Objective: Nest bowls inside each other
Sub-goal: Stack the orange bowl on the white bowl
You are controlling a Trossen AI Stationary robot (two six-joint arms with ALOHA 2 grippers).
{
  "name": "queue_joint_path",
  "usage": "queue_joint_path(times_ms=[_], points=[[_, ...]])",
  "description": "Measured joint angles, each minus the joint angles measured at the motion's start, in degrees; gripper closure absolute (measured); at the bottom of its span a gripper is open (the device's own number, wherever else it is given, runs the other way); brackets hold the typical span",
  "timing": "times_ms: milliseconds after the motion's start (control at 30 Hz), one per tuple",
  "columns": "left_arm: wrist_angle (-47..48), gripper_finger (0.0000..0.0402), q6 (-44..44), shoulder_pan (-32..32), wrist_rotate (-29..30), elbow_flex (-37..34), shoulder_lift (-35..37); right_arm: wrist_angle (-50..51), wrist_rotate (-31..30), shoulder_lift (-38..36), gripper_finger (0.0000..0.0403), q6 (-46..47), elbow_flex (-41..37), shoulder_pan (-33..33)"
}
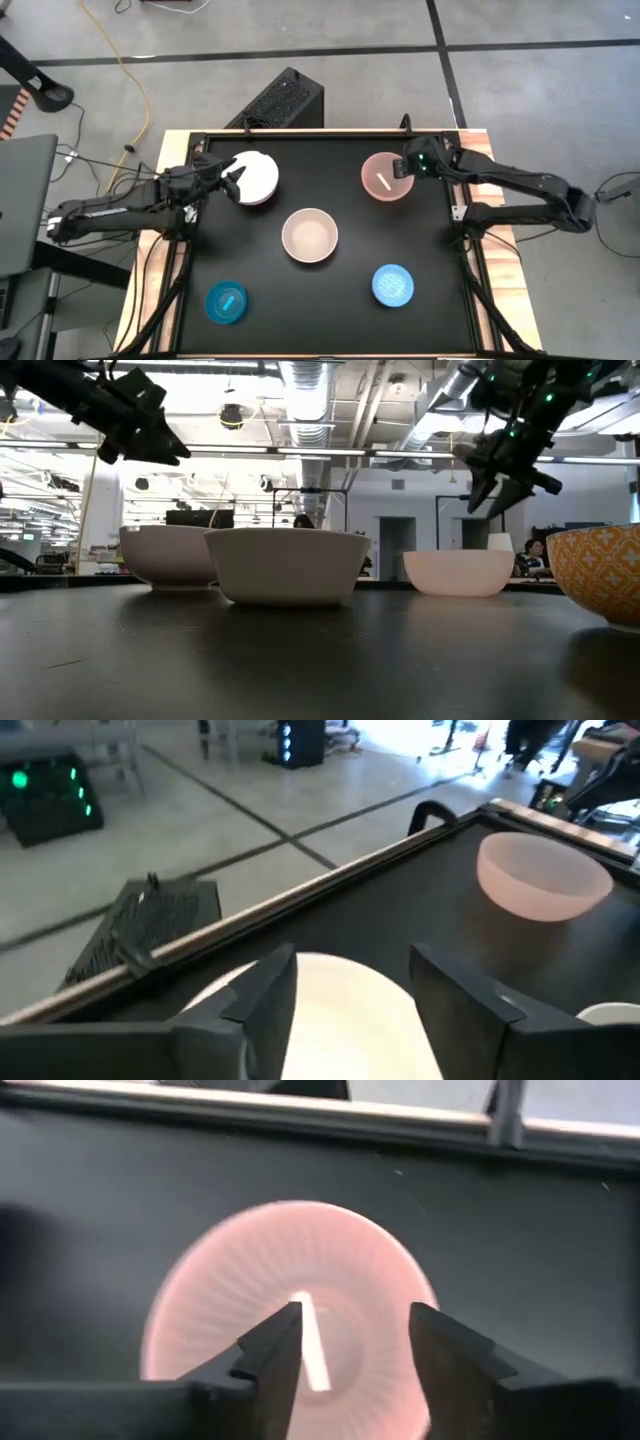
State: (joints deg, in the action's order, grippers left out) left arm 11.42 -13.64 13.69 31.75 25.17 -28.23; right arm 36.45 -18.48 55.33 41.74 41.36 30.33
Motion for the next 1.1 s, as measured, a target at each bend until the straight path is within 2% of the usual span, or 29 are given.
queue_joint_path(times_ms=[133,300,767,900,1100], points=[[0.72,0.0185,-3.62,0.8,-0.96,0.57,-2.36,2.18,3.6,2.62,0.0164,-1.23,0.0,3.25],[0.75,0.0162,-7.89,1.14,-1.11,0.59,-4.04,3.87,7.73,6.76,0.0158,-1.96,0.0,5.65],[0.9,0.0161,-9.84,1.09,-1.16,0.59,-4.78,3.37,8.1,18.66,0.0162,-4.73,0.0,8.76],[2.1,0.0161,-10.0,1.09,-1.12,0.59,-4.76,1.53,9.47,21.02,0.0203,-4.7,0.0,8.54],[4.06,0.0161,-13.16,1.09,0.59,0.59,-3.3,-1.67,12.17,21.41,0.034,-1.93,0.0,7.47]])
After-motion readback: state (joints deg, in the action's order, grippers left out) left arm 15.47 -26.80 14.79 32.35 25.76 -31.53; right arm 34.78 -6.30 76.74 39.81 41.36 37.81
